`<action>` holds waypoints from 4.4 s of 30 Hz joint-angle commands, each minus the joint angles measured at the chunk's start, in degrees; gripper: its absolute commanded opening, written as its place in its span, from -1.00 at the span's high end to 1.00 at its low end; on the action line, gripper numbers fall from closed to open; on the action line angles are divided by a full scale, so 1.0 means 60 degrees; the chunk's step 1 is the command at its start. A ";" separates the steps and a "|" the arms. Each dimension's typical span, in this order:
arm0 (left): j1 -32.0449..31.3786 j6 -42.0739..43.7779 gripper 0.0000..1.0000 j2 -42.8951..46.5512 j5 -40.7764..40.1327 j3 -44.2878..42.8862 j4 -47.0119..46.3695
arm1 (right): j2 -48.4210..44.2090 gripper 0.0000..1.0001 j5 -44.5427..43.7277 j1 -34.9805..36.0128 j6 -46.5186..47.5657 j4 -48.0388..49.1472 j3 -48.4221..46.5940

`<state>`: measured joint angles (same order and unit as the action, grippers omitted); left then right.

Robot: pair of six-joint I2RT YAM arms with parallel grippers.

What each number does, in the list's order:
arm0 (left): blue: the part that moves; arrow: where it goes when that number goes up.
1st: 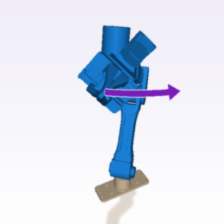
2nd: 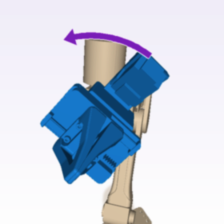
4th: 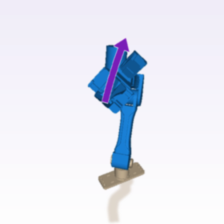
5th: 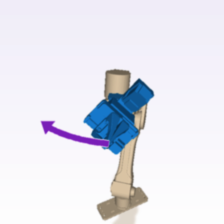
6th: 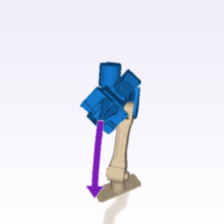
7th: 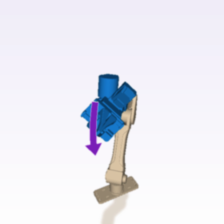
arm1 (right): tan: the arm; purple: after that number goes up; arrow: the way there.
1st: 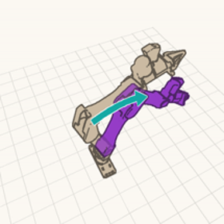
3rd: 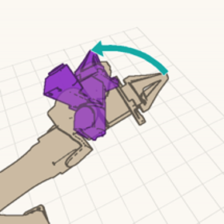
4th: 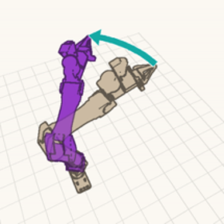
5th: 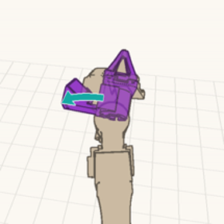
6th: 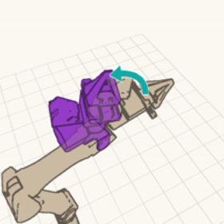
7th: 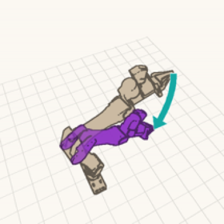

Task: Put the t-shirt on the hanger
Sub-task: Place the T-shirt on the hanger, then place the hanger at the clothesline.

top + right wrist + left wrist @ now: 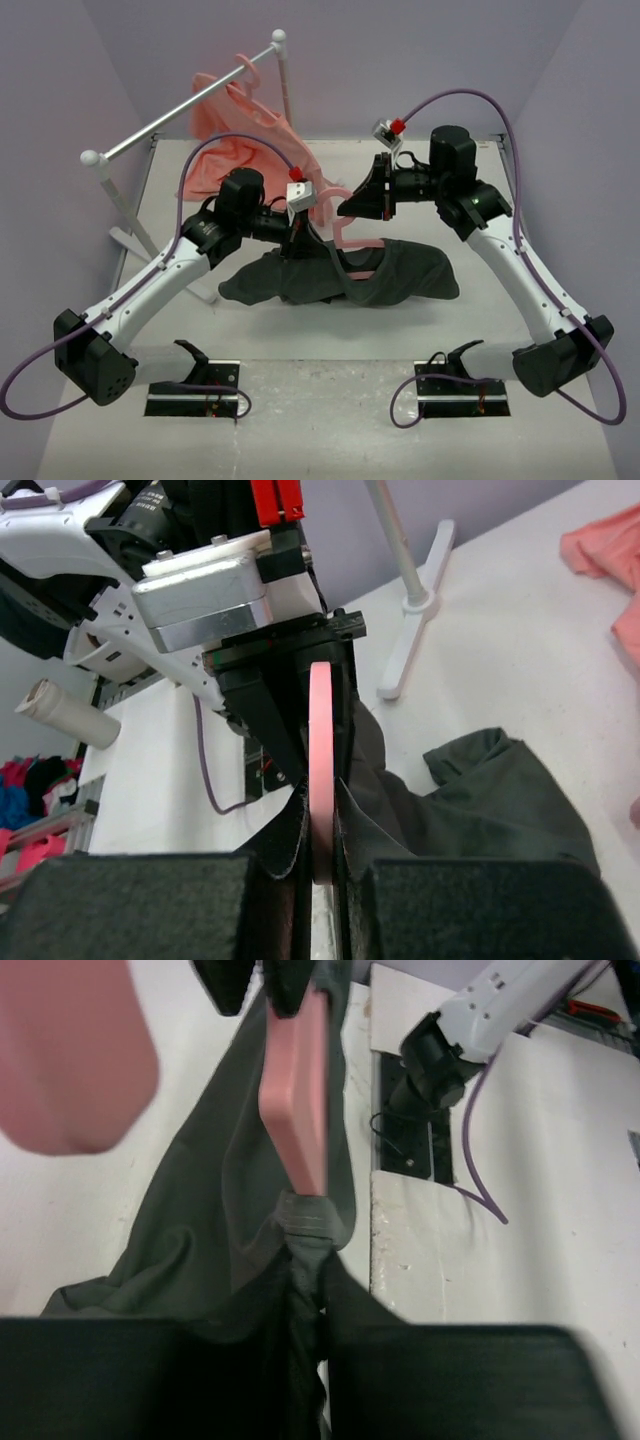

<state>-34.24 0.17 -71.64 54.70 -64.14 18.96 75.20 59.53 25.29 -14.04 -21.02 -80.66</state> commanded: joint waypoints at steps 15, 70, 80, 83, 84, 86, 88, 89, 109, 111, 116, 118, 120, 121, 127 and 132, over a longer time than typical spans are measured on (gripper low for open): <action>0.0111 -0.3129 -1.00 0.5775 -1.1861 0.3054 -0.2608 | -0.2970 1.00 -0.2227 -0.2062 -0.0786 -0.0234 -0.0175; -0.0423 -0.4004 -0.14 -0.0039 0.1020 -0.1712 -0.4507 | -0.1180 1.00 -0.0189 -0.0134 -0.0332 0.1527 -0.0778; -0.0431 -0.4061 0.36 -0.0462 0.0995 -0.1816 -0.4191 | -0.1204 1.00 -0.0311 -0.0064 -0.0458 0.2027 -0.0517; -0.0417 -0.3425 0.02 -0.0436 0.0396 -0.1926 -0.3510 | -0.1333 1.00 -0.0530 -0.0054 -0.0302 0.1965 -0.0509; -0.0417 -0.3244 0.01 -0.0395 0.0231 -0.1935 -0.3264 | -0.1382 1.00 -0.0531 -0.0054 -0.0277 0.1997 -0.0493; -0.0416 -0.3048 -0.04 -0.0381 0.0171 -0.1938 -0.2783 | -0.1475 1.00 -0.0487 -0.0068 -0.0282 0.2098 -0.0458; -0.0404 -0.3086 -0.15 -0.0430 0.0172 -0.1941 -0.2787 | -0.1533 1.00 -0.0449 -0.0054 -0.0284 0.2161 -0.0458; -0.0414 -0.3064 -0.25 -0.0474 -0.0013 -0.1963 -0.2743 | -0.1544 1.00 -0.0383 -0.0054 -0.0295 0.2205 -0.0458; -0.0329 -0.2410 -0.56 0.0348 -0.3188 -0.1396 -0.2745 | -0.2386 1.00 -0.1130 -0.0054 -0.0442 0.2034 0.0514; -0.0329 -0.2357 -0.59 0.0321 -0.2745 -0.1247 -0.2871 | -0.2485 1.00 -0.1776 -0.0056 -0.0996 0.2290 0.0566; -0.0329 -0.2575 -0.61 0.0294 -0.1904 -0.0971 -0.3768 | -0.2135 1.00 -0.0832 -0.0068 -0.1745 0.2799 0.0380; -0.0329 -0.2854 -0.59 0.0270 -0.1161 -0.0942 -0.4260 | -0.2055 1.00 -0.0684 -0.0069 -0.1776 0.2901 0.0344; -0.0329 -0.3195 -0.59 0.0228 -0.0341 -0.0942 -0.4788 | -0.2044 1.00 -0.0726 -0.0069 -0.1703 0.2909 0.0363; -0.0329 -0.3315 -0.59 0.0221 -0.0076 -0.0942 -0.4872 | -0.2035 1.00 -0.0737 -0.0059 -0.1689 0.2902 0.0353; -0.0334 -0.3938 0.22 -0.0112 0.0872 -0.0854 -0.5649 | -0.1884 1.00 -0.0111 -0.0069 -0.2200 0.3428 0.0217; -0.0329 -0.4046 0.62 -0.0526 0.1227 -0.0881 -0.5422 | -0.1695 1.00 0.0263 -0.0054 -0.2456 0.3971 -0.0033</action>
<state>-36.47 -22.45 -72.94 58.70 -69.49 -11.83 64.55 57.13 24.69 -25.24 -4.55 -77.59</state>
